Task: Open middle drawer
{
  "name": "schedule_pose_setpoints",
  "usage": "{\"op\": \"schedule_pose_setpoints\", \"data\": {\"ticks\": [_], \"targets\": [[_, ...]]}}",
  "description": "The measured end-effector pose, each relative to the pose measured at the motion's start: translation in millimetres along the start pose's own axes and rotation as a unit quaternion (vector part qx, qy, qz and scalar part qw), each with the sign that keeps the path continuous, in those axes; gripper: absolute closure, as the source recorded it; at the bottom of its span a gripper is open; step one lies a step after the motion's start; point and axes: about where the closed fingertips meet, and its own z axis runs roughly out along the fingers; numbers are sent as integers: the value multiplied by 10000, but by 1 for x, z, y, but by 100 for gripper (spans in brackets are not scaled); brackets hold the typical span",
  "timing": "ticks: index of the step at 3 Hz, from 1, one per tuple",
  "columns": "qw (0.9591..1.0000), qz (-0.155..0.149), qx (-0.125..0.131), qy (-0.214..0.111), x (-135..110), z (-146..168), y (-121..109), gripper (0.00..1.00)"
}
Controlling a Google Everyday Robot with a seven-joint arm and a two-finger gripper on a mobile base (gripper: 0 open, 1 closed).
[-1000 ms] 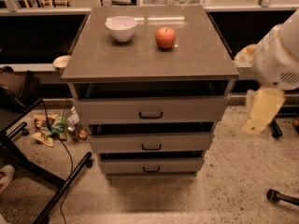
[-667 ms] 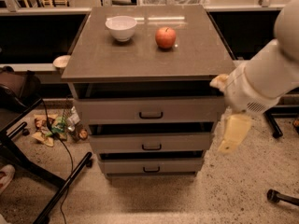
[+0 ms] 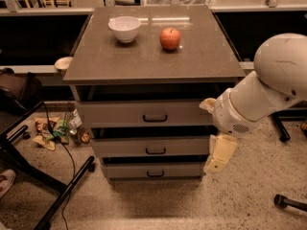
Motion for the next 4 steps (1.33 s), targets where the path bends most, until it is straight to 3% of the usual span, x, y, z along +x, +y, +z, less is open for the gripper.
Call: {"op": "schedule_pose_setpoints", "data": {"ticks": [1, 2, 3, 4], "targets": [[9995, -215, -213, -60, 0, 49, 9, 0], [9975, -461, -509, -149, 1, 131, 23, 0], [9974, -526, -442, -205, 3, 200, 22, 0], [9974, -567, -406, -170, 5, 205, 20, 0]]}}
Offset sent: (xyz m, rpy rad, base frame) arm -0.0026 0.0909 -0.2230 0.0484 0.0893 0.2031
